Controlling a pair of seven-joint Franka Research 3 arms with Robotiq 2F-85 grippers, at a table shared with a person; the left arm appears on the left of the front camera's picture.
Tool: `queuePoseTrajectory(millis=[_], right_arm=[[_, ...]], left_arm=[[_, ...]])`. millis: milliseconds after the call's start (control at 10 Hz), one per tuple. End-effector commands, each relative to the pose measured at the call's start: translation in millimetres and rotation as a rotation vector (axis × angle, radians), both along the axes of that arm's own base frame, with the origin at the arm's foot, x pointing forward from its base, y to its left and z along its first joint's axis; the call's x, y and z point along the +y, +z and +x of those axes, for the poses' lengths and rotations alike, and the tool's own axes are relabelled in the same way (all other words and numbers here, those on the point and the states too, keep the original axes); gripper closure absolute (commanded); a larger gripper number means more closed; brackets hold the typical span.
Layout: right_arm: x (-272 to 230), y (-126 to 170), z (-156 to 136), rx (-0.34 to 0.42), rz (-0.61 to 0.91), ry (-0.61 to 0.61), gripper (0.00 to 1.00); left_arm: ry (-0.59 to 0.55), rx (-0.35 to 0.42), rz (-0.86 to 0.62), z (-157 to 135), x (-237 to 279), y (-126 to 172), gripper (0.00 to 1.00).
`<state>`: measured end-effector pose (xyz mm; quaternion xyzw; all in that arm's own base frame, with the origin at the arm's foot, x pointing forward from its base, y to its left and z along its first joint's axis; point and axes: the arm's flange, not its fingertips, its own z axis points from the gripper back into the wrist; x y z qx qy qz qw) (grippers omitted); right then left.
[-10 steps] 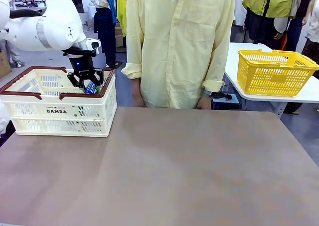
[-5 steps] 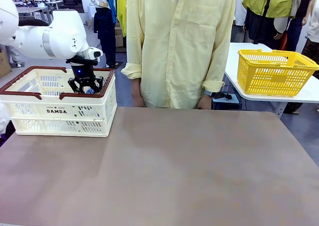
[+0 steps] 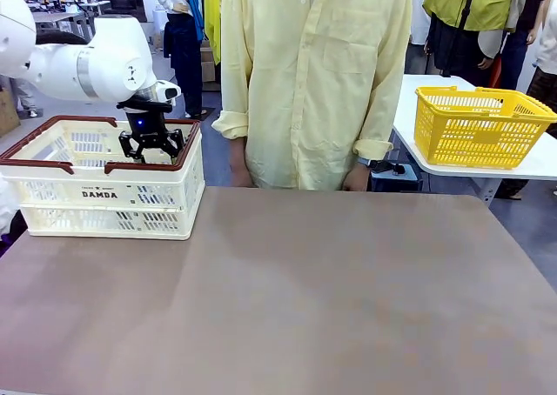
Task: Place the drinks into the Shopping basket.
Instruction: Pick up one drink and place it into the Shopping basket.
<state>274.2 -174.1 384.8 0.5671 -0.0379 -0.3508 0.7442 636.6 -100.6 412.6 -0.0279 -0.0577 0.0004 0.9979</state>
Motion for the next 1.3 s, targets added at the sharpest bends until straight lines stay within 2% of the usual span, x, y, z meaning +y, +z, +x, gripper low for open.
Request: queuePoseTrajectory(millis=[0, 200, 400, 500, 700, 800, 1000, 1100, 1200], right_arm=[[-0.3, 5.1, -2.6, 0.021, 0.003, 0.009, 0.00], [-0.3, 5.1, -2.6, 0.021, 0.003, 0.009, 0.00], [-0.3, 5.1, -2.6, 0.021, 0.003, 0.009, 0.00], [-0.3, 5.1, -2.6, 0.021, 0.003, 0.009, 0.00], [-0.3, 5.1, -2.6, 0.021, 0.003, 0.009, 0.00], [-0.3, 5.1, -2.6, 0.021, 0.003, 0.009, 0.00], [-0.3, 5.1, -2.6, 0.021, 0.003, 0.009, 0.00], [-0.3, 5.1, -2.6, 0.021, 0.003, 0.009, 0.00], [-0.3, 5.1, -2.6, 0.021, 0.003, 0.009, 0.00]], left_arm=[[0.034, -0.015, 0.029, 2.7, 2.7, 6.3, 0.00], [0.041, -0.027, 0.028, 3.6, 8.2, 16.3, 0.00], [0.030, -0.053, 0.002, 2.0, 18.7, 40.7, 0.00], [0.026, -0.077, -0.008, 0.3, 27.0, 63.8, 0.00], [-0.034, -0.097, -0.103, -12.4, 54.9, 134.1, 0.00], [-0.054, -0.079, -0.228, -26.8, 76.3, 173.5, 0.00], [-0.082, 0.055, -0.468, -68.8, 117.0, 211.2, 0.00], [-0.150, 0.073, -0.670, -102.3, 135.3, 209.9, 0.00], [-0.136, 0.089, -0.853, -131.3, 147.6, 196.8, 0.00]])
